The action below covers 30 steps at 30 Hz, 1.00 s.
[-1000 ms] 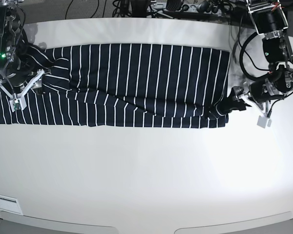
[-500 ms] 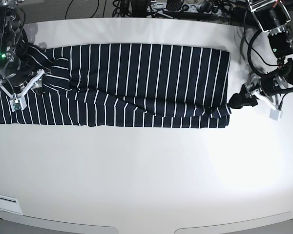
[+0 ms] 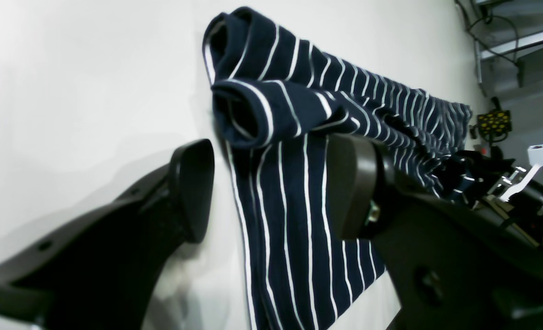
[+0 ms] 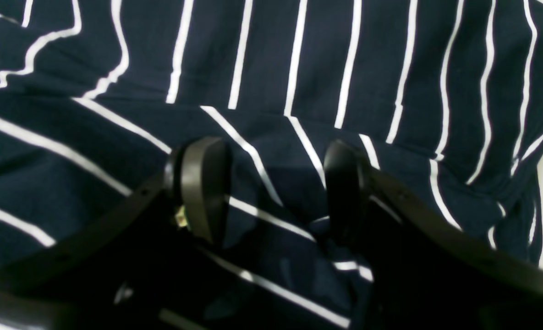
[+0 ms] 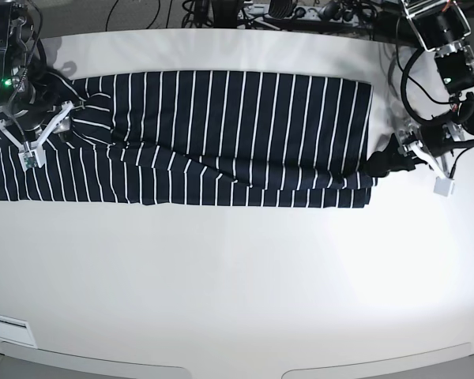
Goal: Fold the T-shirt properly
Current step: 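Lower the left gripper and grasp the shirt end beside it, then lift the grasped shirt end with the left gripper and fold it toward the right gripper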
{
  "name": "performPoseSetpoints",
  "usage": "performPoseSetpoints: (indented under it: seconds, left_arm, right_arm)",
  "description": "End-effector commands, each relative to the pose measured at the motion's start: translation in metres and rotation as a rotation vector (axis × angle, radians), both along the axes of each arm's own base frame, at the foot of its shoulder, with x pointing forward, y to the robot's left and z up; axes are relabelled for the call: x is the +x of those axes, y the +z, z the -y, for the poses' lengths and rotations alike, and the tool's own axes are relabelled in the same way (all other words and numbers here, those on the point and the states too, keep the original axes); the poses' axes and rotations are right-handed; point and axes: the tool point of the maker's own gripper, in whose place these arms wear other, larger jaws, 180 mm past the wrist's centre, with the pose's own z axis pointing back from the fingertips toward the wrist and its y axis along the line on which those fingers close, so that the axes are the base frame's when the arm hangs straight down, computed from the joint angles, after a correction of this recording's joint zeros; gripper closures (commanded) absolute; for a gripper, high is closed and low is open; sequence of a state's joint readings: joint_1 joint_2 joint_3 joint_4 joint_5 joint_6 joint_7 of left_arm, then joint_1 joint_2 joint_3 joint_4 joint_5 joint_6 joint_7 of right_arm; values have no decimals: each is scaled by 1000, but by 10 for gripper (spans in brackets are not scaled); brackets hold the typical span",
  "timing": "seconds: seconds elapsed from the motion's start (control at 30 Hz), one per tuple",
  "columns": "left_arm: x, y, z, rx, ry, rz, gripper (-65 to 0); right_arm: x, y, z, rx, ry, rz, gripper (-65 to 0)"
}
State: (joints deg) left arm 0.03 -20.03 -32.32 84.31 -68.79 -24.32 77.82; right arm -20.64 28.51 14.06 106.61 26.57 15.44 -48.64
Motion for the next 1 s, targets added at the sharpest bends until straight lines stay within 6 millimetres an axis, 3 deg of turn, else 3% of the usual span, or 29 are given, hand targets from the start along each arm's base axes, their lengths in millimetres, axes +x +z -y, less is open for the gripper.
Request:
performPoseSetpoints:
  seconds: [0.0,0.2,0.3,0.67,0.97]
  left_arm:
    - [6,12,-5,12,0,41,-405]
    - [7,-1,-20,78,70,-17,-405]
    - [8,-2,-17,72,73,-20,-405]
    - [4,-22,32,15,-9,-58,-405]
    - [6,-25,46,-22,-3,-53,-405]
  right_arm:
    - [8,12,5,-19,7,42,-364]
    - [8,12,5,-19,7,41,-364]
    - [8,12,5,-19,7,42,-364]
    - [8,12,4,-15,9,43,-364]
    - [8,12,3,-14,19,41,-364]
